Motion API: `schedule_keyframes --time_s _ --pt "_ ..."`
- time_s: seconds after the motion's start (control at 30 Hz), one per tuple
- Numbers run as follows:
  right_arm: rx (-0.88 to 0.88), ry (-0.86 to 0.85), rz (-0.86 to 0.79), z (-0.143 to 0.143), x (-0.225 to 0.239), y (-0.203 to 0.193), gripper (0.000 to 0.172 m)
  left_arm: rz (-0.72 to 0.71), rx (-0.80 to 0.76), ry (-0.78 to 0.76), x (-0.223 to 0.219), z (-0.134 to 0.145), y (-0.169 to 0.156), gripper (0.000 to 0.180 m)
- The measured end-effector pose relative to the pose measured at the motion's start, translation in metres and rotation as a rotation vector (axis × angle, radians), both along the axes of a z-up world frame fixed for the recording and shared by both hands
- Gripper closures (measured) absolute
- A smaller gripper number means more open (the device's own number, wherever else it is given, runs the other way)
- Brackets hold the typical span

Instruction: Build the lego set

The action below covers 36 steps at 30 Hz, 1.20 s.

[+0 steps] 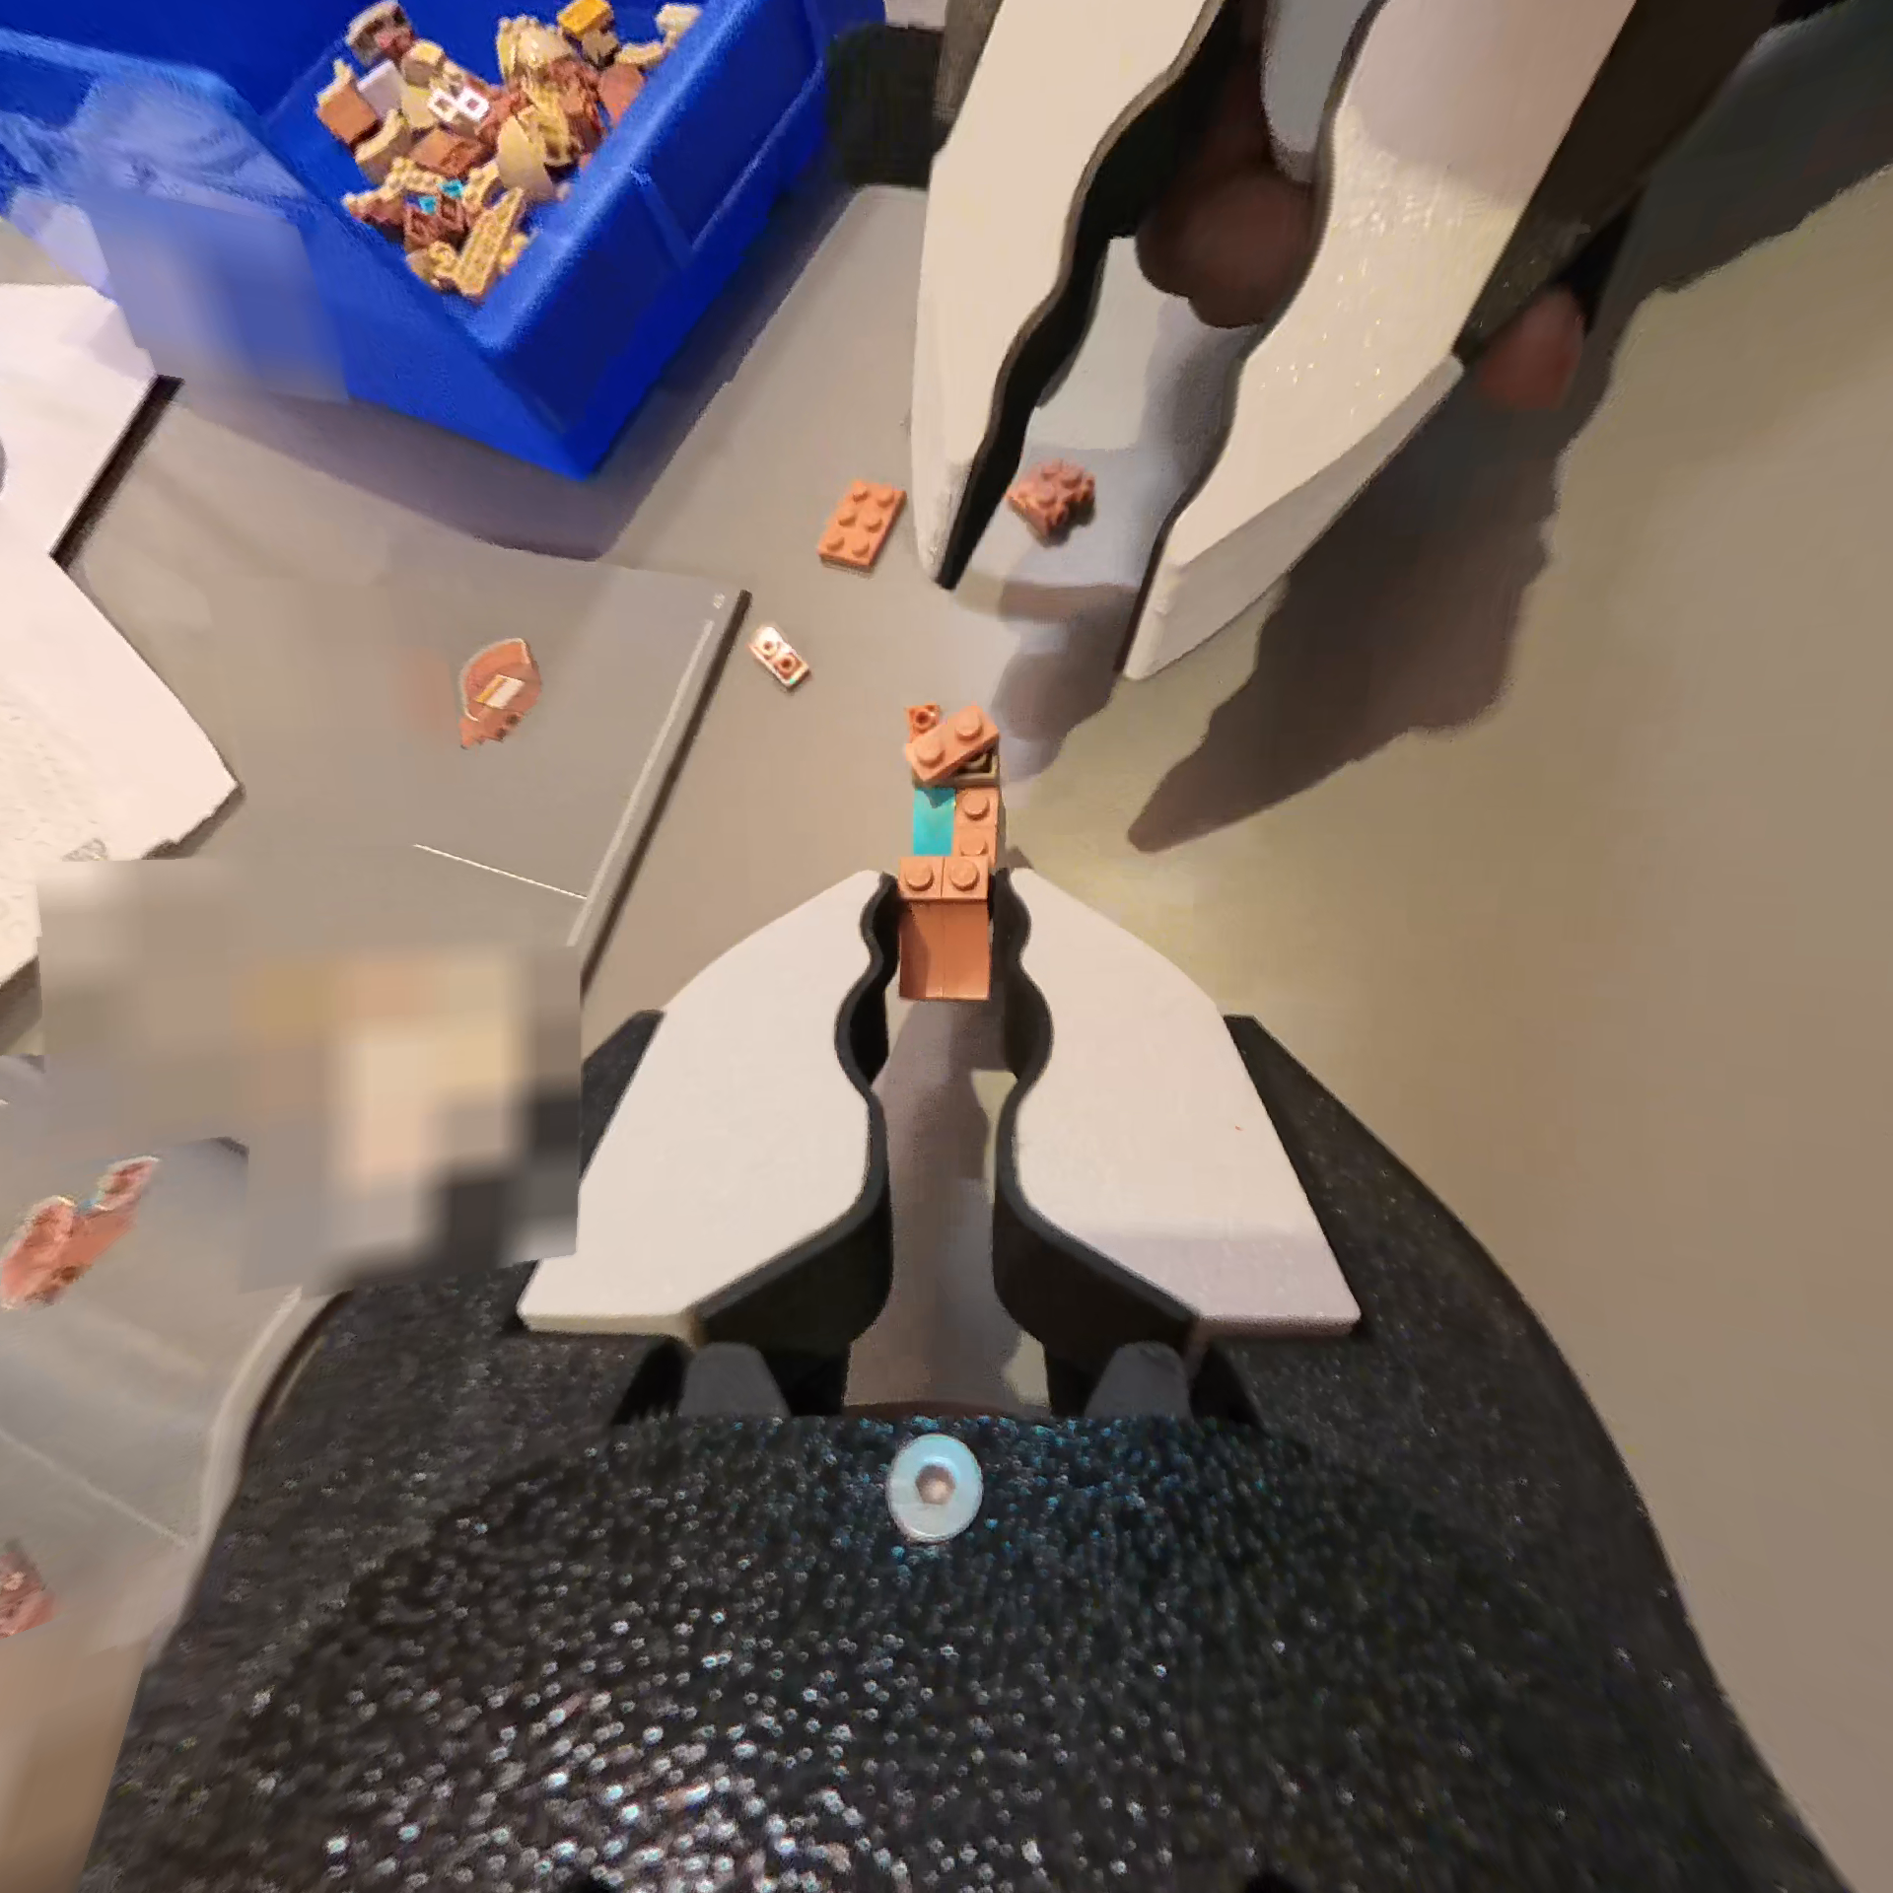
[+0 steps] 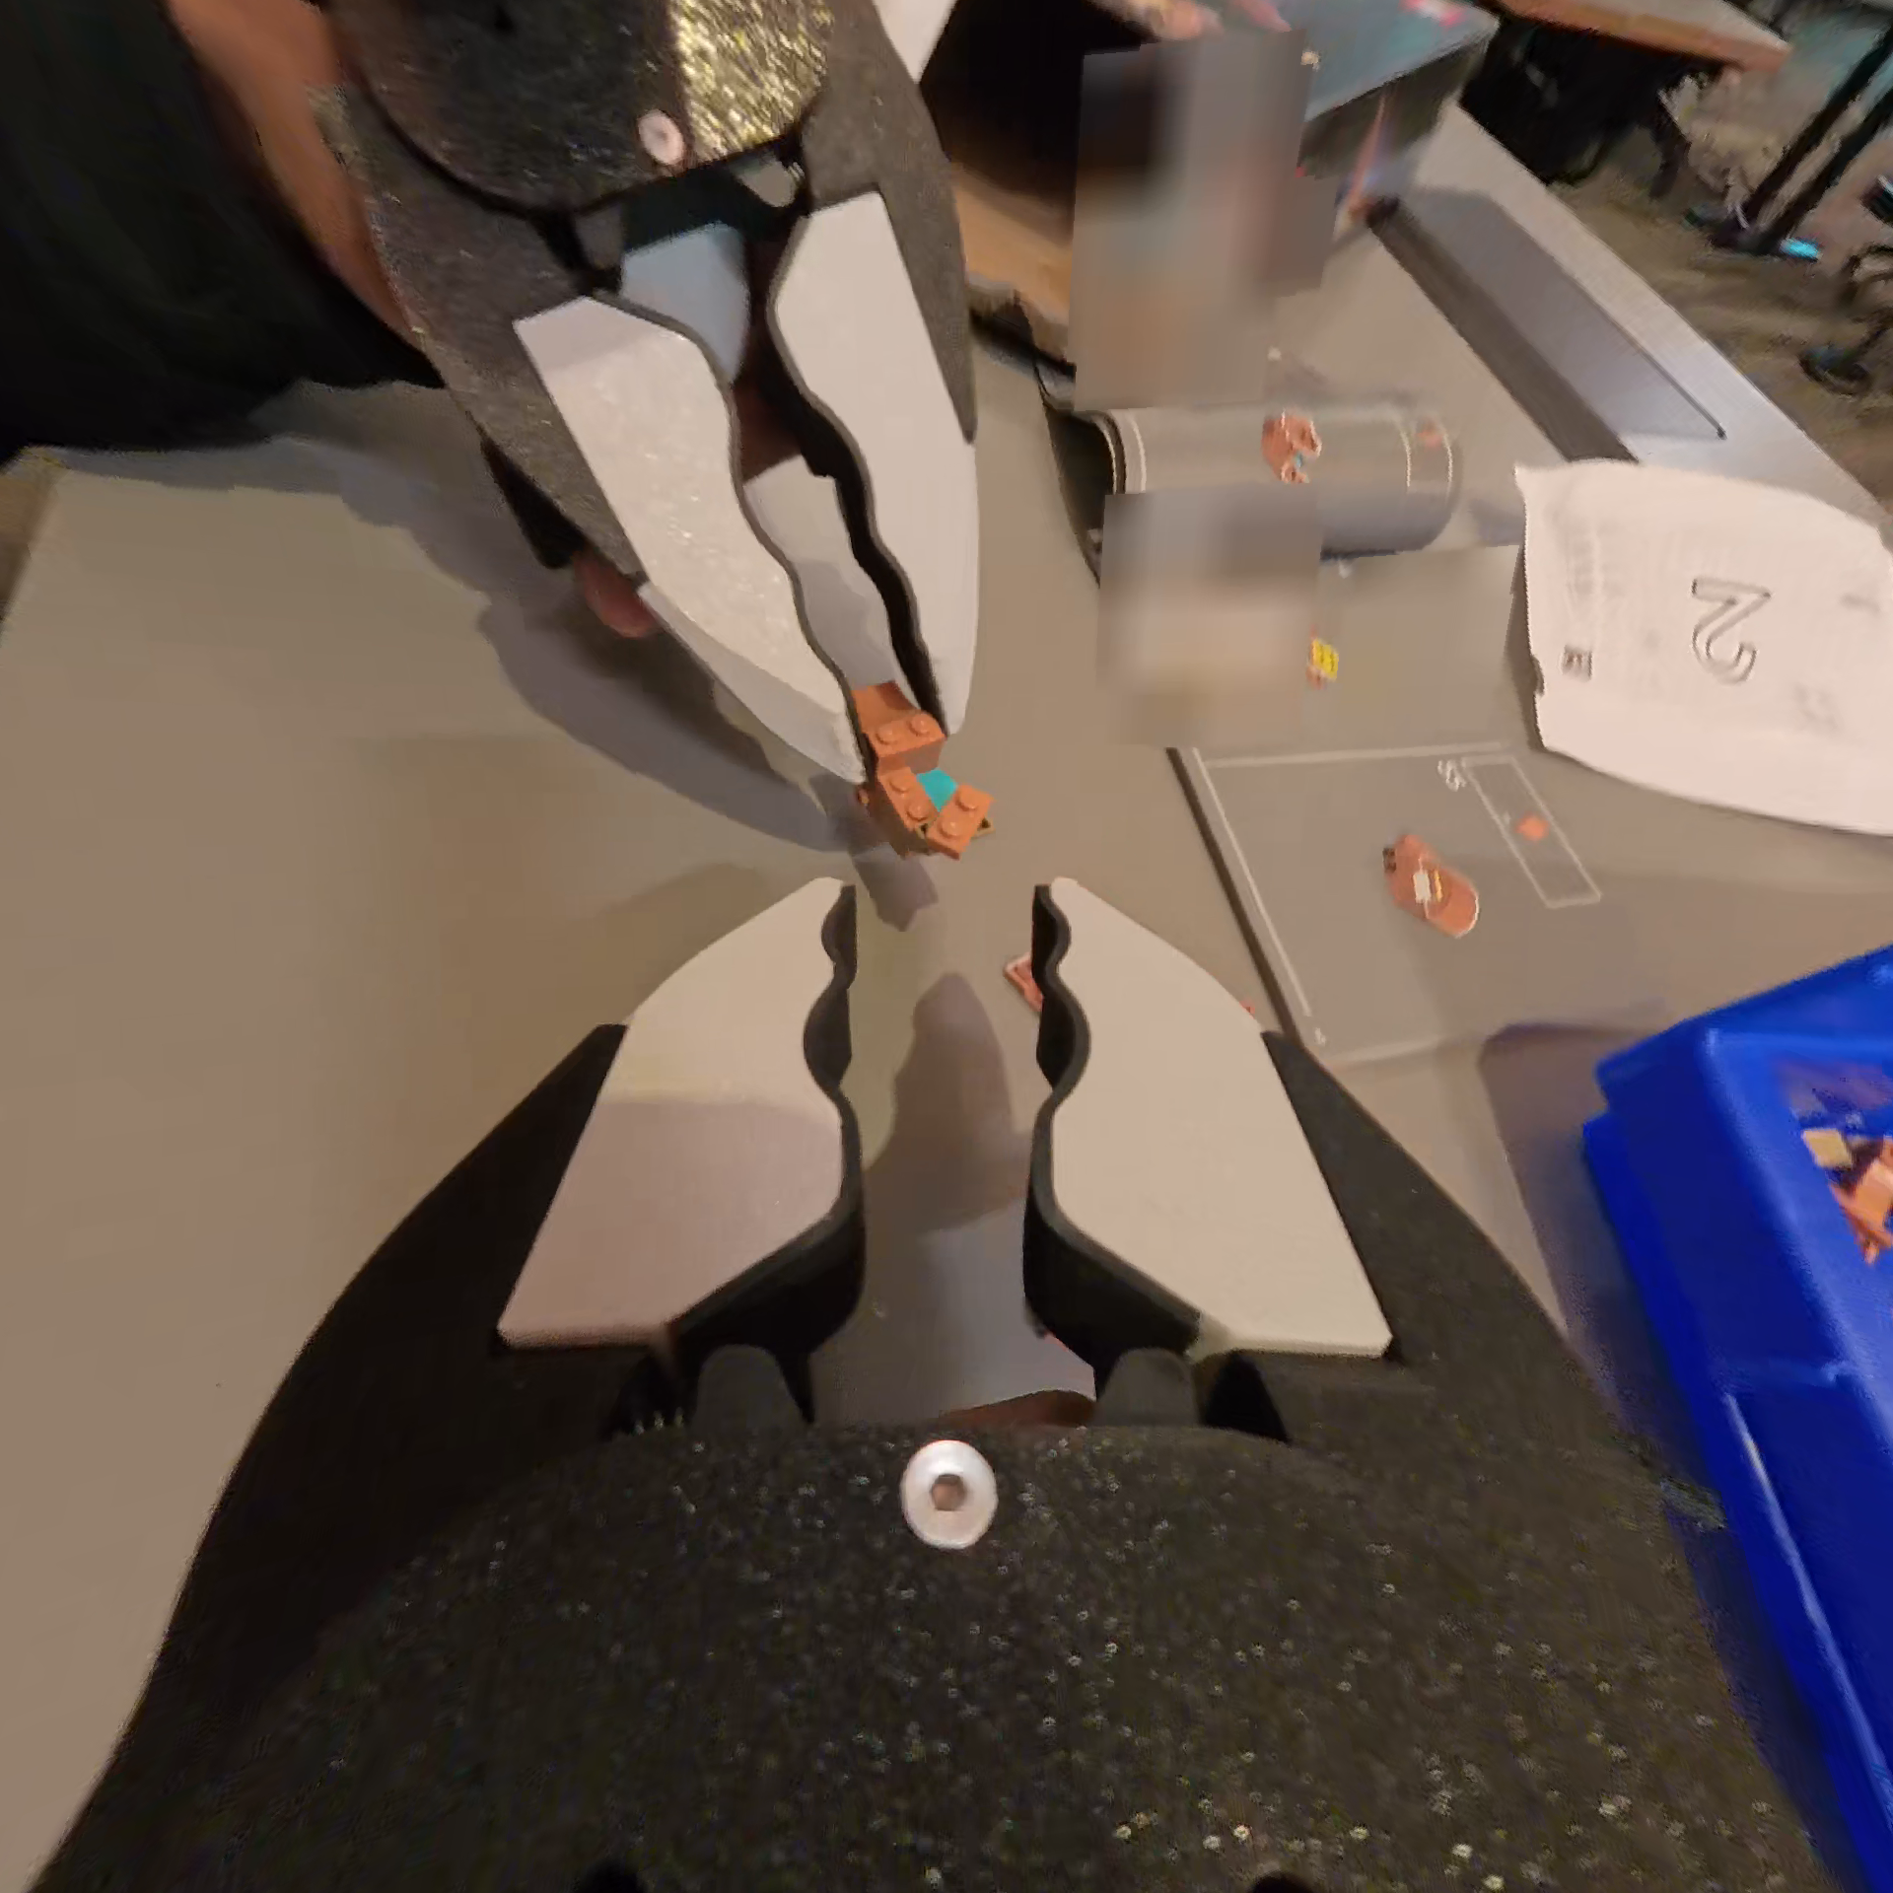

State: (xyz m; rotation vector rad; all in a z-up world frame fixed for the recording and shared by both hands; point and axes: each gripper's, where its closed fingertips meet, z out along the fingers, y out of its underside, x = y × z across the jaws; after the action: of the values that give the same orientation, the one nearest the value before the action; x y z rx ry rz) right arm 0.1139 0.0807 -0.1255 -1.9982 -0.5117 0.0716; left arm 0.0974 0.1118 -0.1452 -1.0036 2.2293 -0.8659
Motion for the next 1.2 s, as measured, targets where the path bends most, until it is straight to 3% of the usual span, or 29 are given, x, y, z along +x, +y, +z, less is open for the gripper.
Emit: schedule_keyframes --time_s 0.2,0.5,1.2 --pt "0.035 -0.040 0.015 0.007 0.003 0.020 0.141 -0.035 0.014 -0.023 0.008 0.005 0.011 0.164" --pt "0.160 -0.299 0.097 -0.005 -0.001 0.018 0.142 -0.049 -0.047 0.032 0.002 -0.003 0.018 0.164" --pt "0.123 -0.290 0.116 -0.015 -0.015 0.021 0.142 -0.070 -0.061 0.044 -0.004 0.000 0.015 0.164"
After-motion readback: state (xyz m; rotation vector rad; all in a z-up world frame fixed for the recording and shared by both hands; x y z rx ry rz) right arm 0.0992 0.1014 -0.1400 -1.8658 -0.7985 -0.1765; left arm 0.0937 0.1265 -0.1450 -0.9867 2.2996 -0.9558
